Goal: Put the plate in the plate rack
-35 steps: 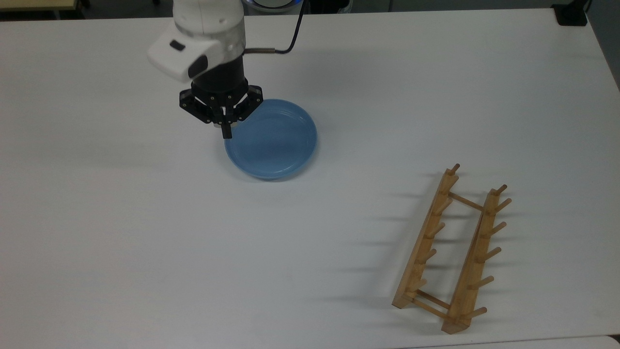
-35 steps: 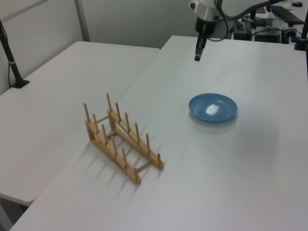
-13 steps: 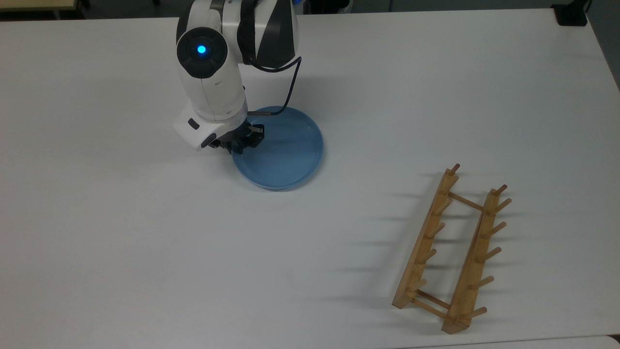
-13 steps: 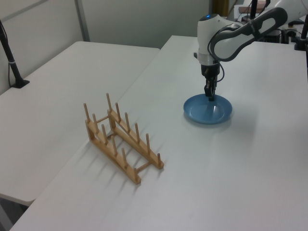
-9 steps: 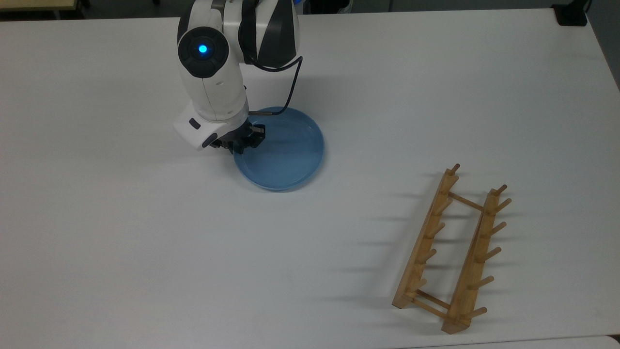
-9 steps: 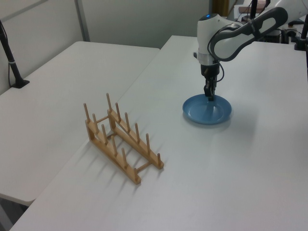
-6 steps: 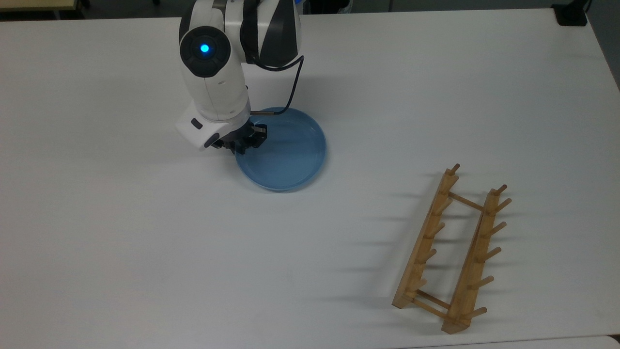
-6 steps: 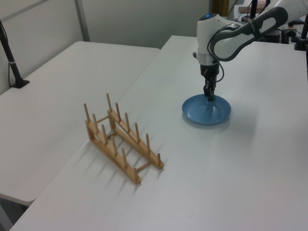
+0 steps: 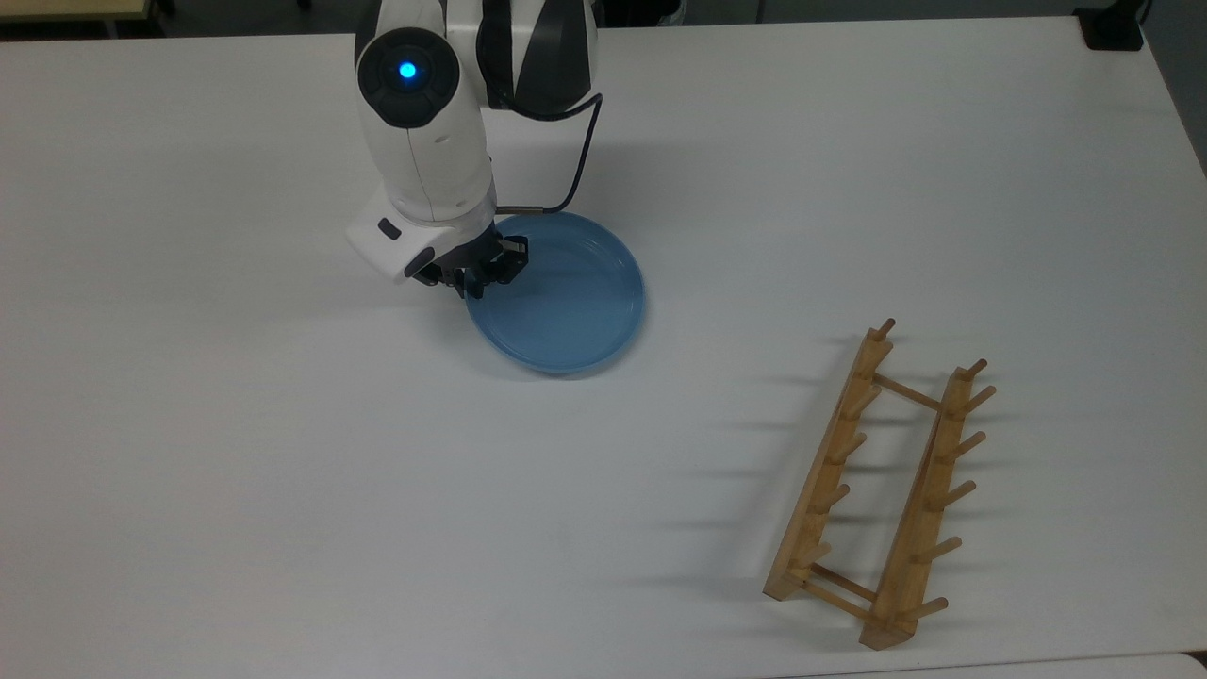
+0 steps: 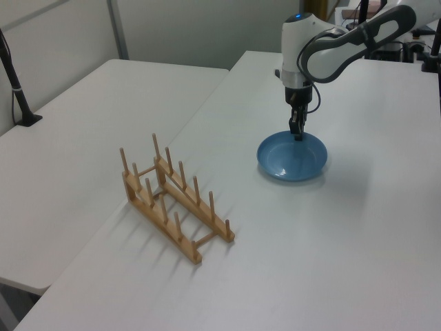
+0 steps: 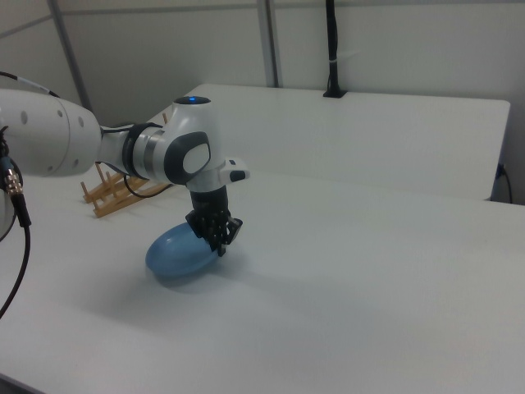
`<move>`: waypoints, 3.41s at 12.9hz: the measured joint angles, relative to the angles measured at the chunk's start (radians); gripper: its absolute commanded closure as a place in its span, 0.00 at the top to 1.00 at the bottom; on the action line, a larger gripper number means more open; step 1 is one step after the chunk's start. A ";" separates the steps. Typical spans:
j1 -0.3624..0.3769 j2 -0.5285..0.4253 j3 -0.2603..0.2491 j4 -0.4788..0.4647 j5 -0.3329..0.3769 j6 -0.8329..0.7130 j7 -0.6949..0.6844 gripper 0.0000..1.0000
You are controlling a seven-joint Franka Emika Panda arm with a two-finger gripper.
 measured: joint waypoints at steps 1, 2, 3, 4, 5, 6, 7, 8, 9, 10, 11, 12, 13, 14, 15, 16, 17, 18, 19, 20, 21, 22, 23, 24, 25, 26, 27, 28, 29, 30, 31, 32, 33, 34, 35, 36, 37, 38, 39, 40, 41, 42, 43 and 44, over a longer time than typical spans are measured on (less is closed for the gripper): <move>0.000 -0.004 0.000 0.001 0.003 0.000 0.000 0.00; 0.000 -0.012 0.000 0.001 0.009 0.000 0.000 0.00; 0.000 -0.022 0.000 0.004 0.018 0.000 0.000 0.00; 0.000 -0.035 0.000 0.007 0.026 0.000 0.000 0.00; 0.000 -0.048 0.000 0.012 0.030 0.000 0.000 0.00; 0.000 -0.056 0.000 0.014 0.031 0.000 0.000 0.00; 0.000 -0.062 0.000 0.016 0.031 0.000 0.000 0.00; 0.000 -0.064 0.001 0.018 0.031 0.000 0.000 0.00; 0.000 -0.064 0.001 0.020 0.031 0.000 0.000 0.00; 0.000 -0.065 0.003 0.022 0.031 0.000 0.000 0.00; 0.000 -0.066 0.004 0.025 0.031 0.000 0.000 0.00; 0.000 -0.068 0.007 0.031 0.031 0.000 0.000 0.00; 0.000 -0.070 0.008 0.036 0.031 0.000 0.000 0.00; 0.000 -0.074 0.010 0.050 0.031 0.000 0.000 0.00; 0.000 -0.079 0.015 0.068 0.031 0.000 0.000 0.00; 0.000 -0.084 0.022 0.092 0.031 0.000 0.000 0.00; 0.000 -0.089 0.030 0.117 0.031 0.000 0.001 0.00; 0.000 -0.094 0.037 0.141 0.031 0.000 0.001 0.00; 0.001 -0.098 0.043 0.160 0.031 0.000 0.001 0.00; 0.001 -0.102 0.055 0.188 0.031 0.000 0.001 0.00; 0.001 -0.102 0.068 0.206 0.023 0.005 -0.001 0.00; 0.002 -0.103 0.096 0.231 -0.002 0.044 -0.002 0.00; 0.002 -0.103 0.119 0.242 -0.026 0.086 -0.002 0.00; 0.004 -0.104 0.155 0.247 -0.072 0.159 0.000 0.00; 0.006 -0.103 0.176 0.248 -0.113 0.199 -0.001 0.00; 0.009 -0.101 0.207 0.248 -0.190 0.256 0.000 0.00; 0.011 -0.098 0.223 0.248 -0.250 0.296 -0.001 0.00; 0.012 -0.093 0.243 0.248 -0.333 0.368 -0.001 0.00; 0.014 -0.086 0.252 0.247 -0.384 0.427 -0.002 0.00; 0.020 -0.070 0.259 0.247 -0.457 0.530 -0.003 0.00; 0.027 -0.057 0.260 0.247 -0.495 0.587 -0.003 0.00; 0.035 -0.043 0.260 0.248 -0.525 0.635 -0.003 0.00; 0.045 -0.032 0.260 0.251 -0.546 0.665 -0.003 0.00; 0.056 -0.022 0.260 0.257 -0.567 0.685 -0.004 0.00; 0.077 -0.009 0.261 0.270 -0.594 0.699 -0.004 0.00; 0.091 -0.002 0.261 0.279 -0.609 0.703 -0.004 0.00; 0.105 0.004 0.261 0.289 -0.619 0.705 -0.004 0.00; 0.121 0.008 0.261 0.300 -0.624 0.706 -0.004 0.00; 0.136 0.011 0.261 0.312 -0.625 0.706 -0.004 0.00; 0.157 0.020 0.257 0.335 -0.629 0.706 -0.004 0.00; 0.175 0.029 0.244 0.355 -0.635 0.706 -0.004 0.00; 0.215 0.047 0.200 0.389 -0.643 0.706 -0.004 0.00; 0.258 0.071 0.145 0.422 -0.644 0.706 -0.004 0.00; 0.296 0.097 0.096 0.453 -0.644 0.716 -0.003 0.00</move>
